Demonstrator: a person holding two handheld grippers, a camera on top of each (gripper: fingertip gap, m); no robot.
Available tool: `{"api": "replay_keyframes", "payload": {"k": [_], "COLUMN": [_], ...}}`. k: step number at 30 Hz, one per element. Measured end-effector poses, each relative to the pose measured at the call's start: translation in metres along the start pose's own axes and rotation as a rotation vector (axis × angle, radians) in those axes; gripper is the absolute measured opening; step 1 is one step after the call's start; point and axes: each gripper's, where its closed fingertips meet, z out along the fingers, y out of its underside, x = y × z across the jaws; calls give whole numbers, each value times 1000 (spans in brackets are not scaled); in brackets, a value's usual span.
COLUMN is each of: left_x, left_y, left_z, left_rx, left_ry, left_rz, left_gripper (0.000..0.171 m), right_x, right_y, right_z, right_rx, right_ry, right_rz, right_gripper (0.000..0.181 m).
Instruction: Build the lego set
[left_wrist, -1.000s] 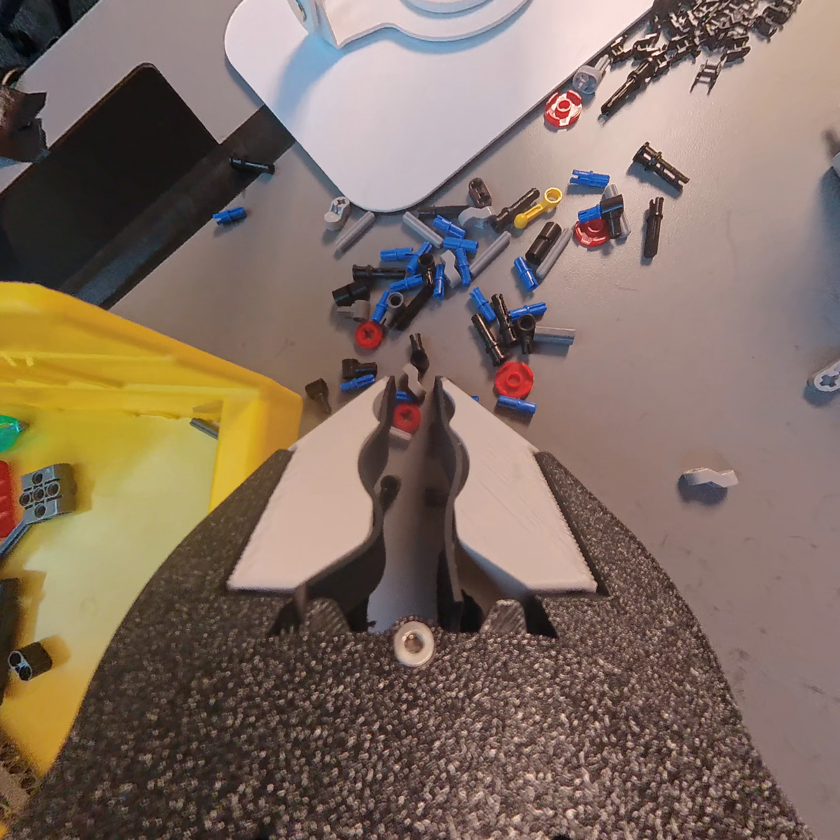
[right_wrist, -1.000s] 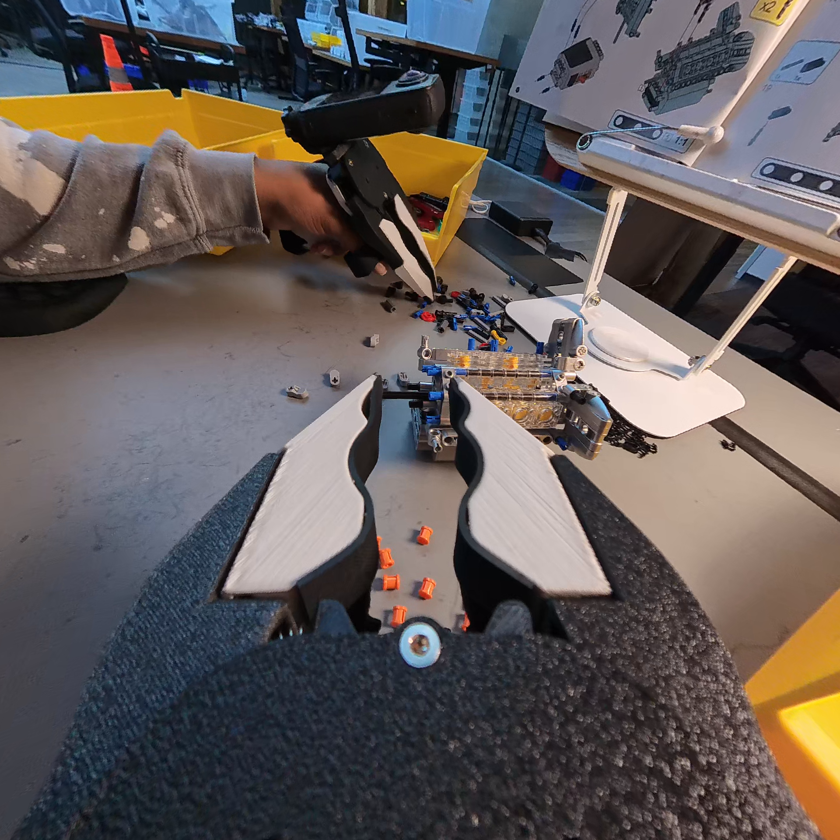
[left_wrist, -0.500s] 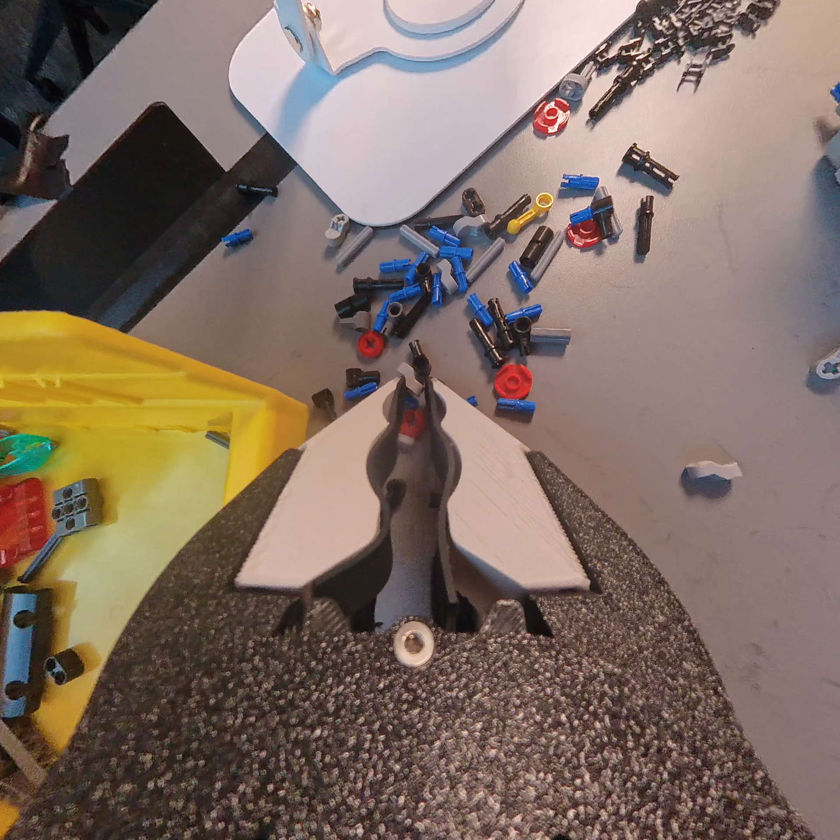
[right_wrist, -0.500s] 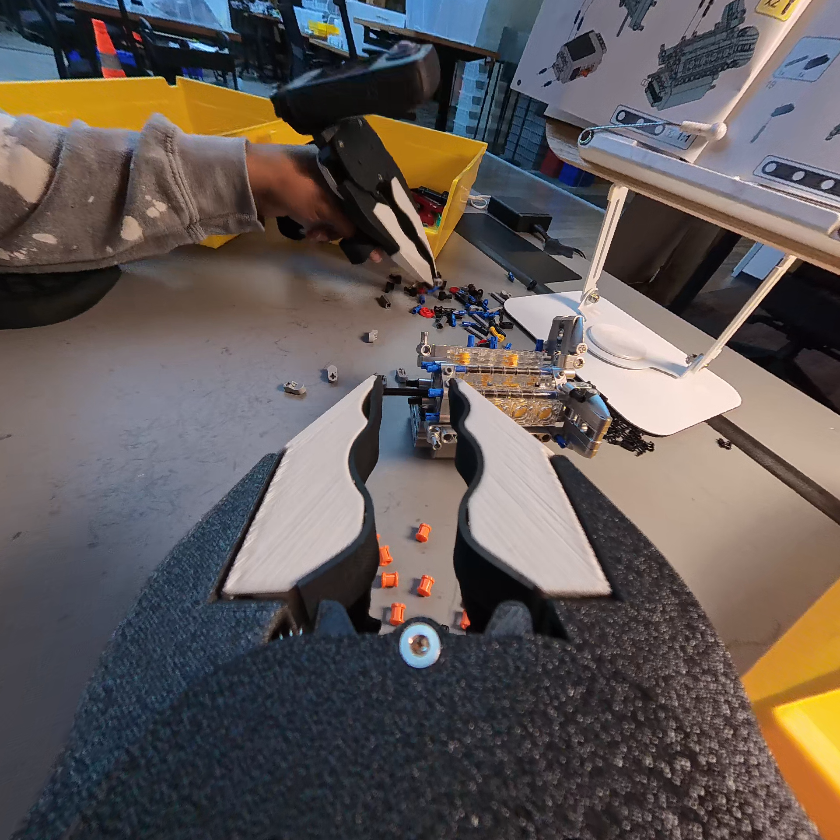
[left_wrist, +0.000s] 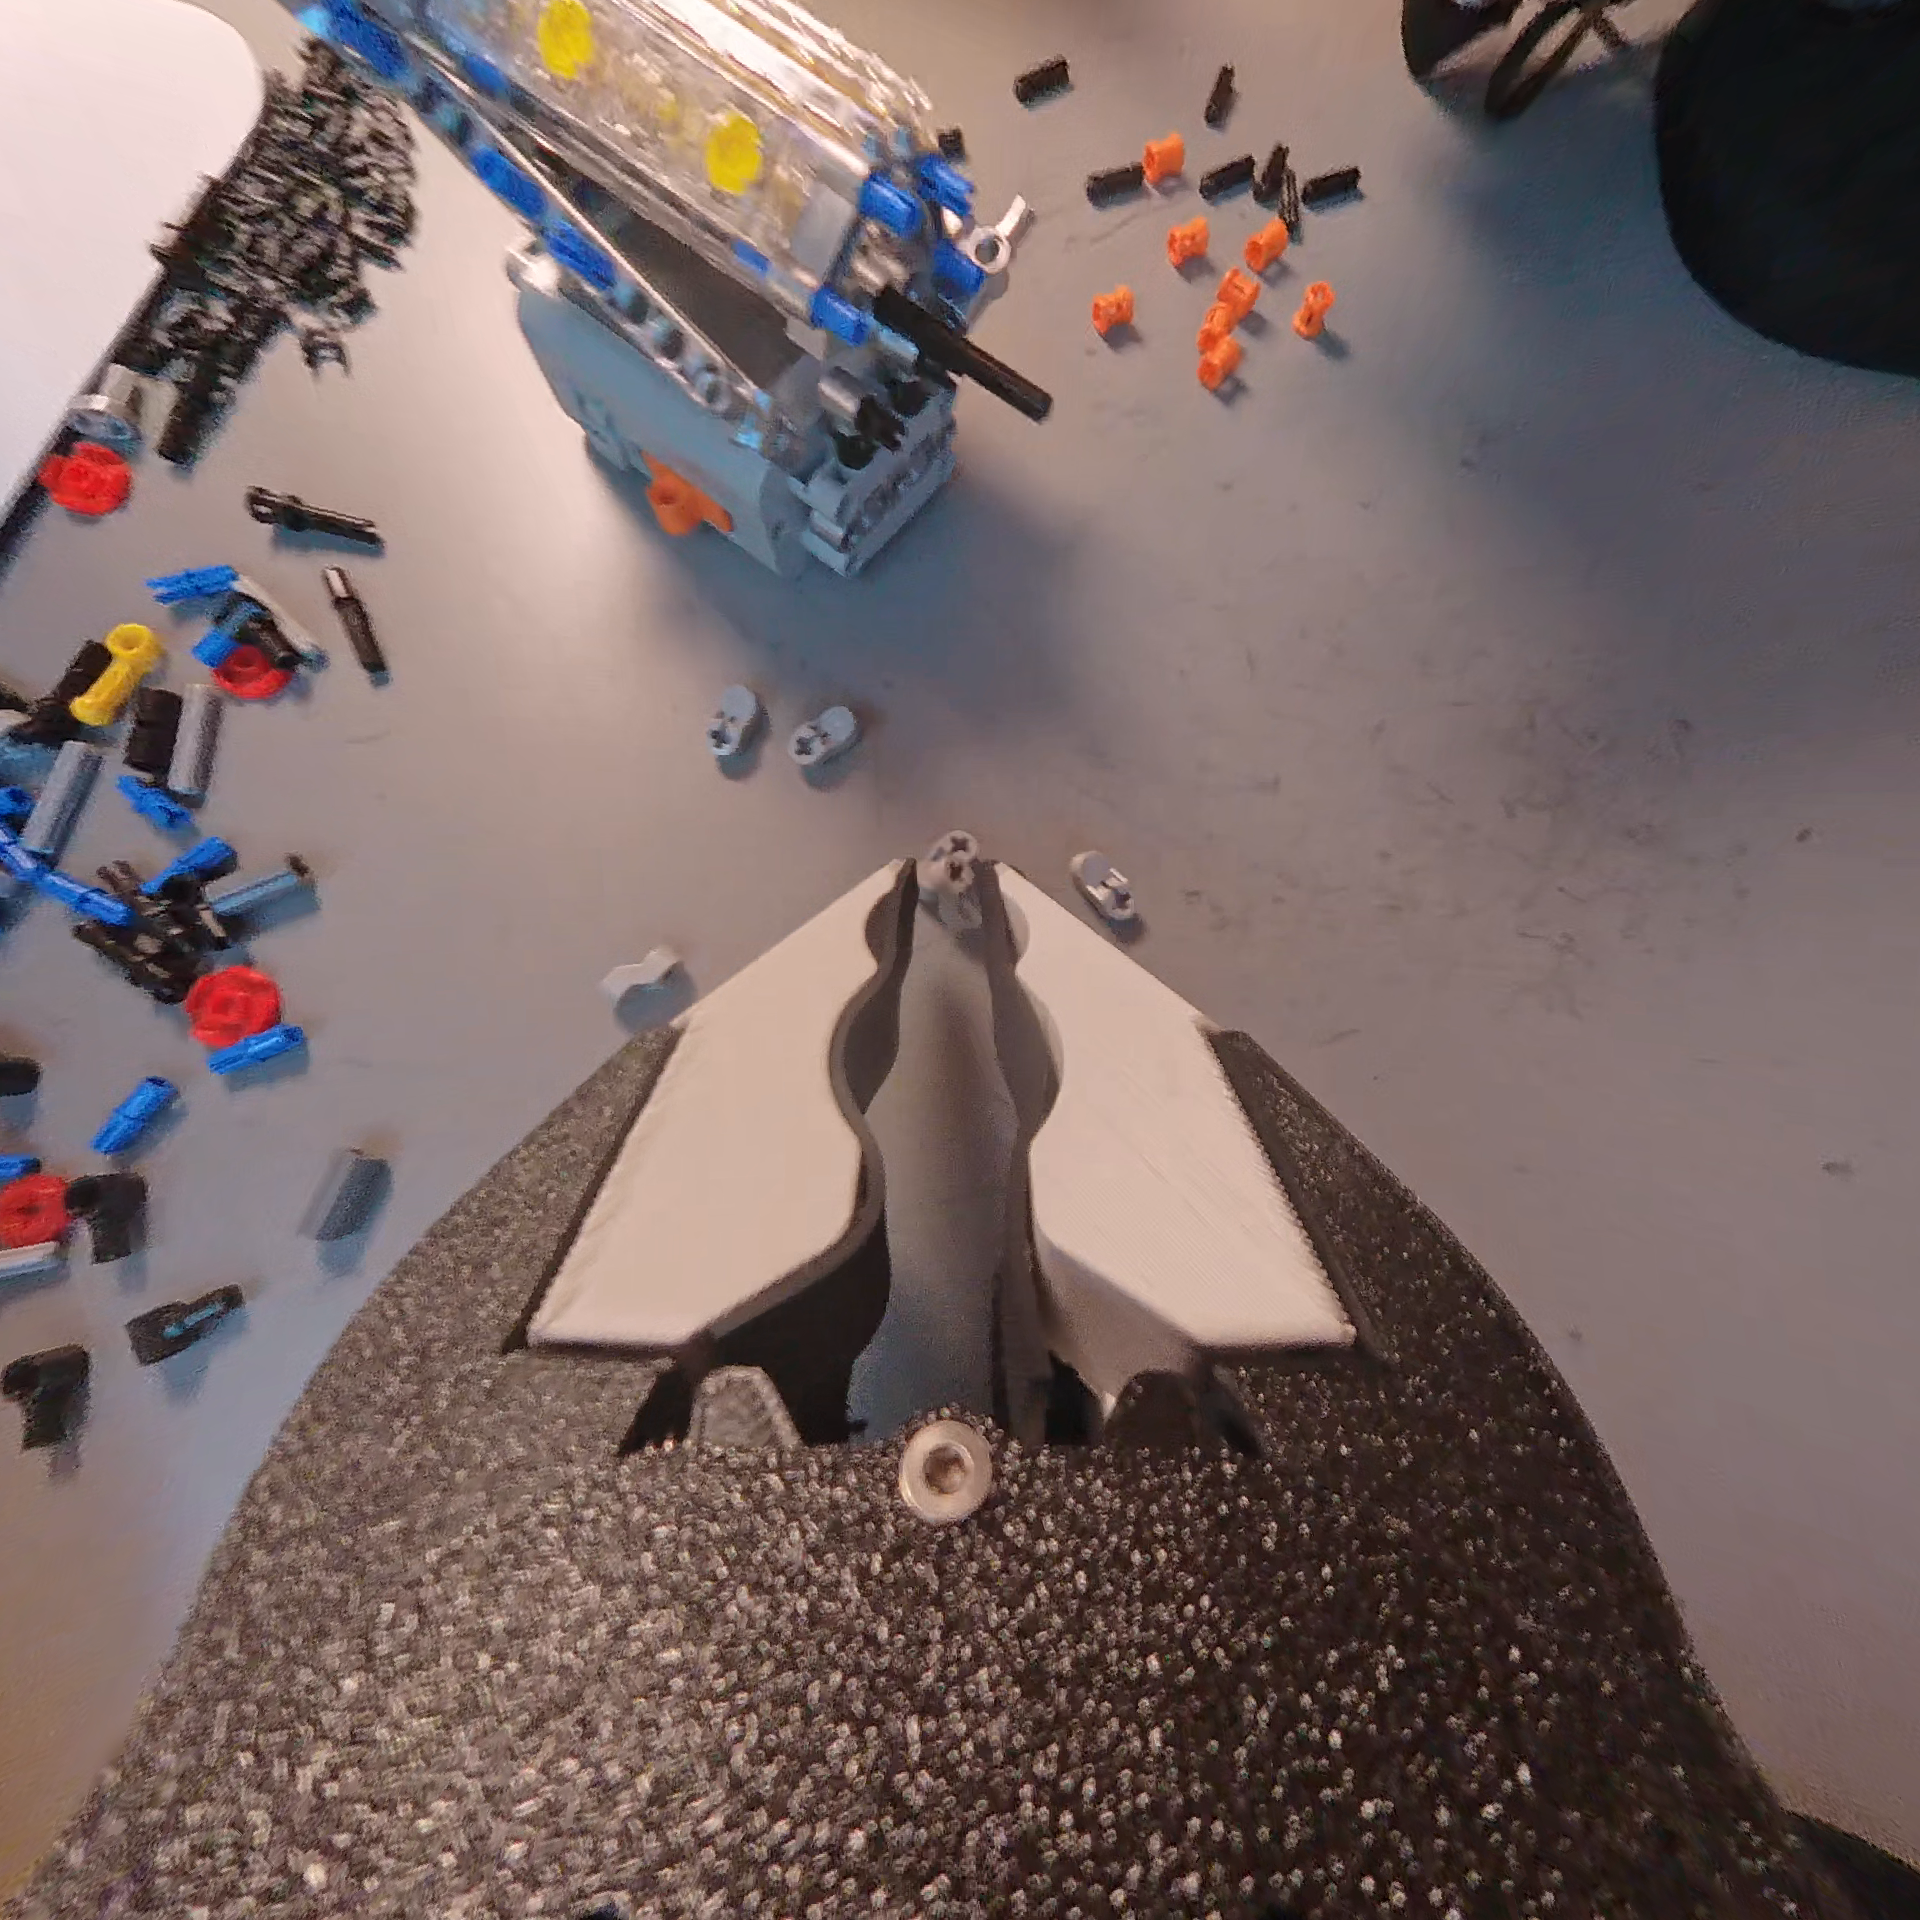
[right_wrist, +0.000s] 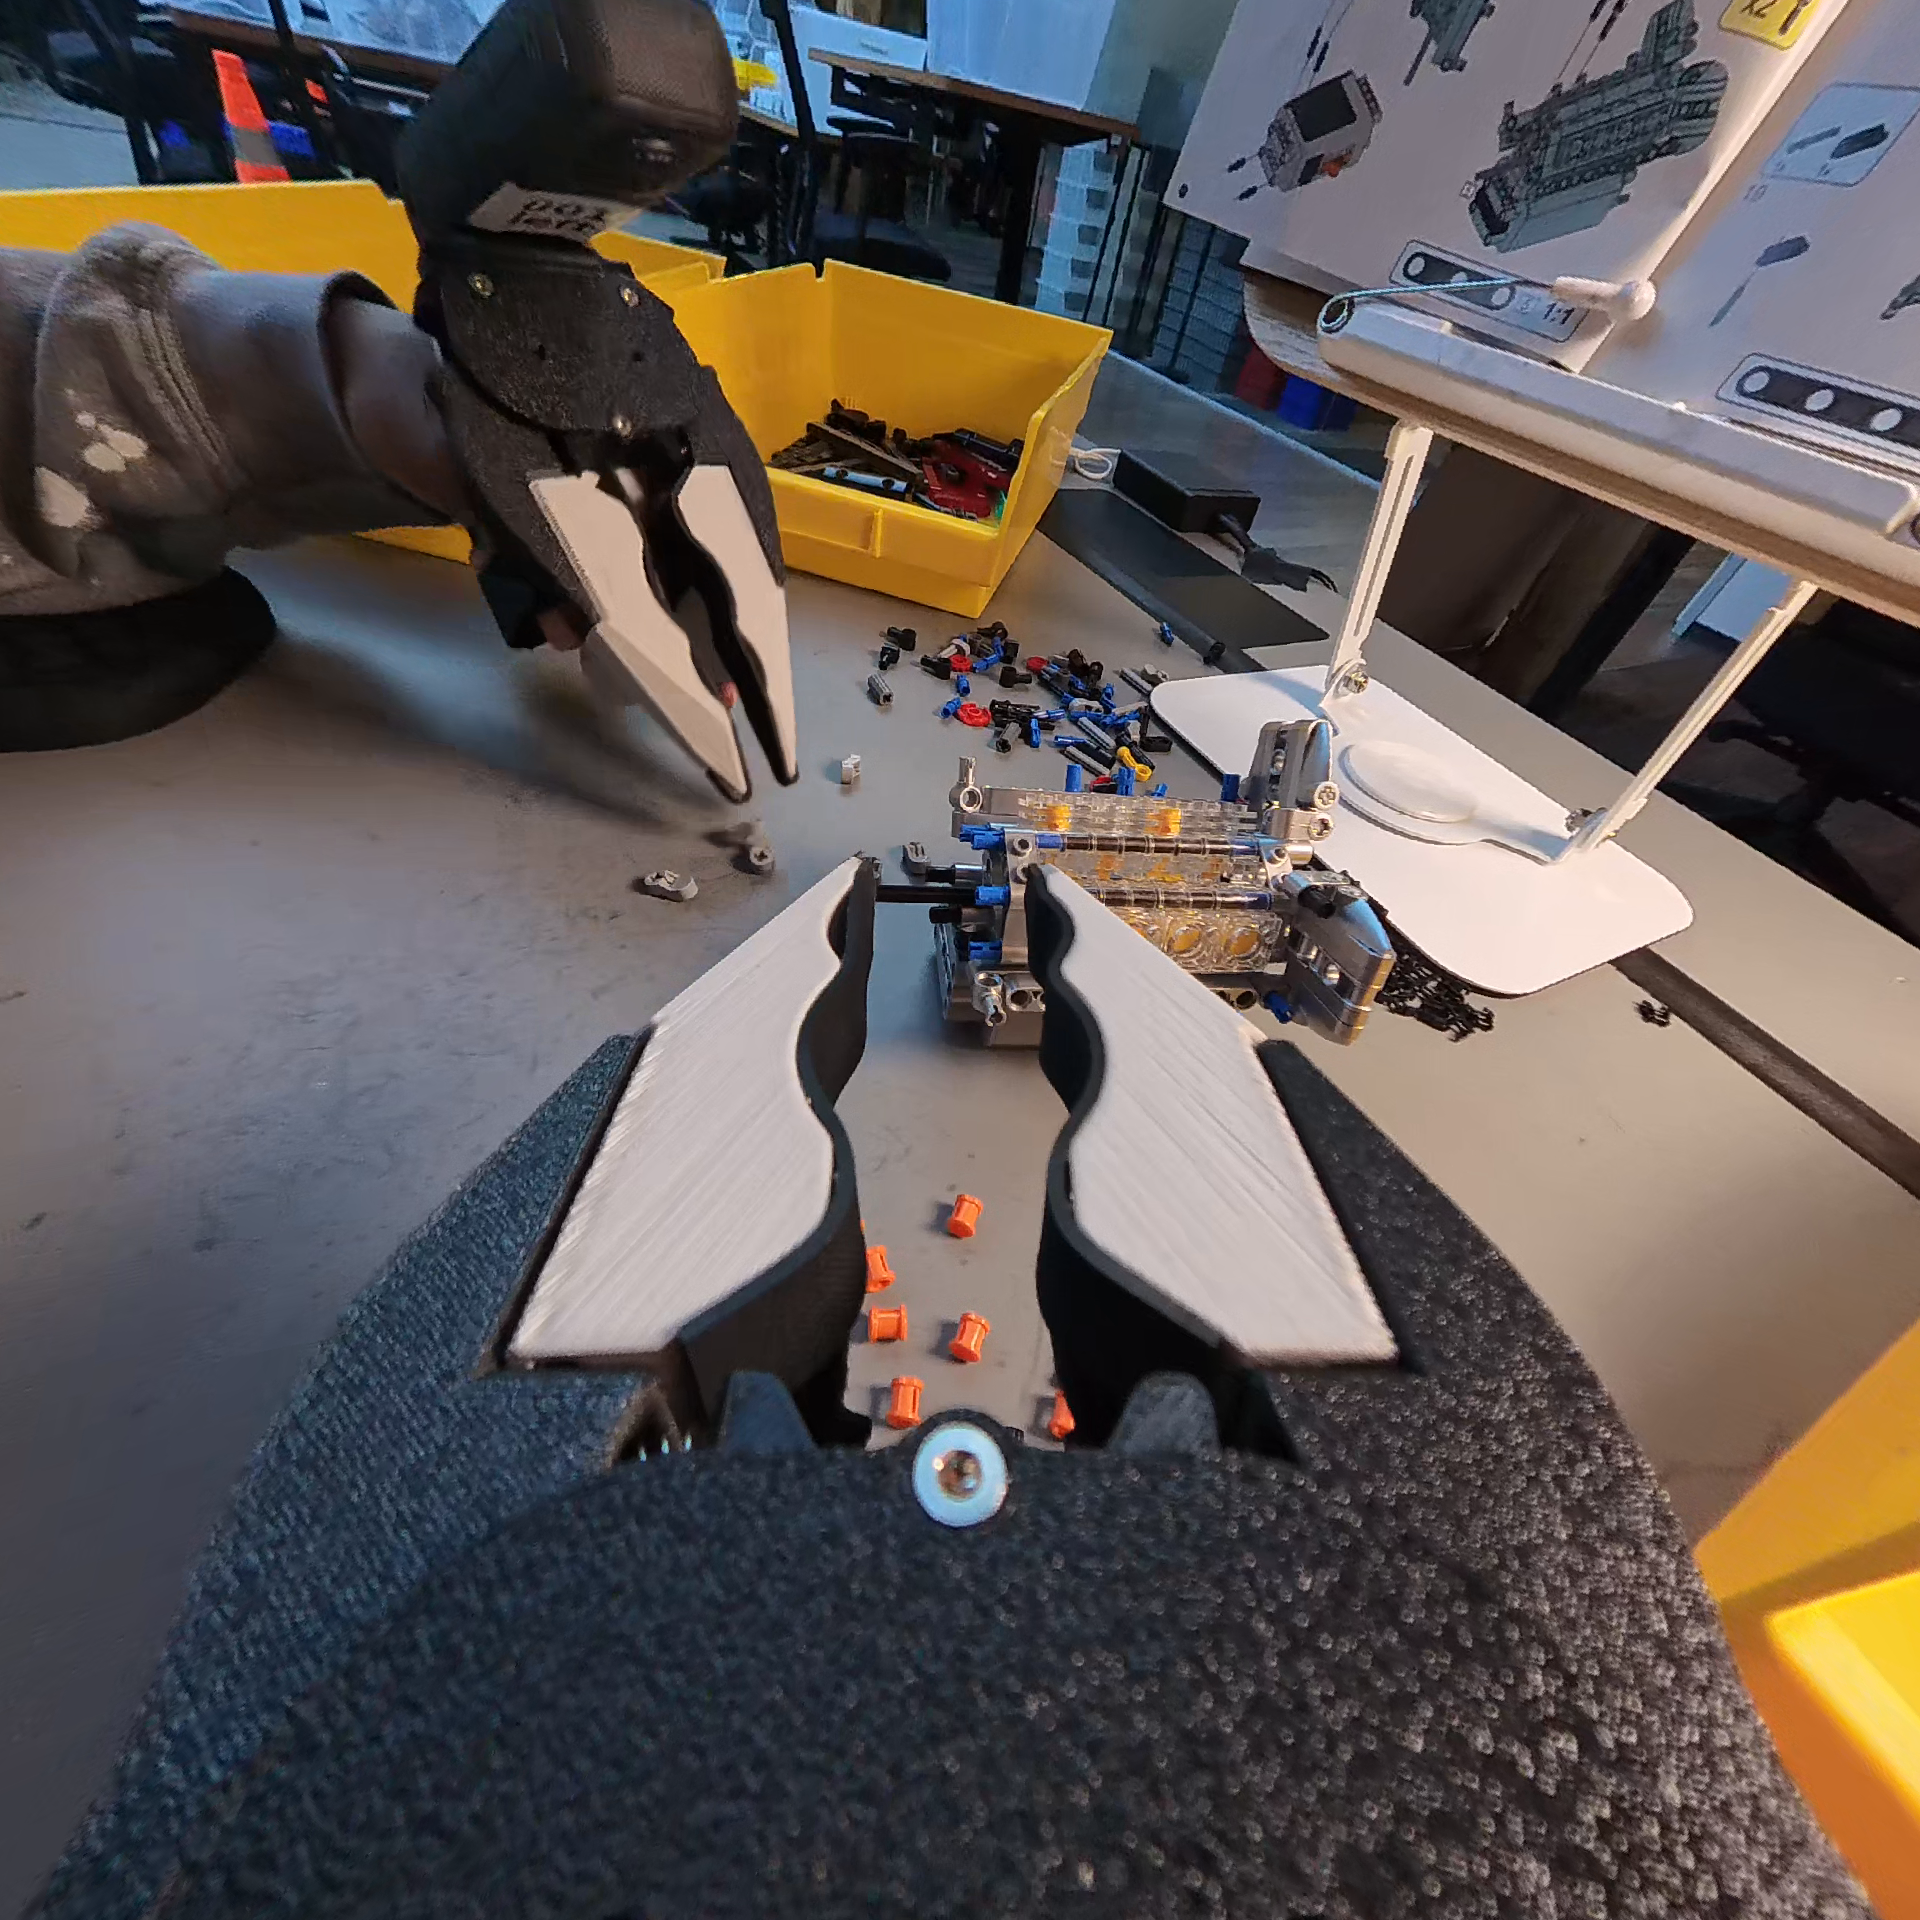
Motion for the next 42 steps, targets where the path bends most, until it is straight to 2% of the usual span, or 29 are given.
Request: {"api": "replay_keyframes", "payload": {"k": [2,5,7,9,13,18,23,29,42], "left_x": [-21,-73,-115,-150,-185,-190,-183,-187,-196], "left_y": [-11,-24,-21,-9,3,-1,-3,1,-5], "left_z": [-12,-31,-37,-33,-10,4,7,7,18], "left_rx": [90,193,159,72,-30,-68,-86,-68,-84], "left_ry": [-61,-244,-400,-501,-516,-511,-492,-465,-478], "left_rz": [-68,-163,-186,-198,-232,-172,-78,-155,-161], "left_gripper": [12,13,13,13,13,12,4,6,9], "right_x": [0,-1,-2,-2,0,1,1,1,1], "right_y": [0,0,1,1,2,3,3,3,4], "right_z": [0,1,2,2,0,1,1,1,1], "right_rx": [1,0,-5,-6,-10,-15,-16,-16,-17], "right_ry": [2,-7,-9,-9,5,2,0,1,-1], "right_rz": [-2,8,4,-2,-11,-3,1,3,3], "right_gripper": [28,28,28,28,28,28,28,28,28]}}
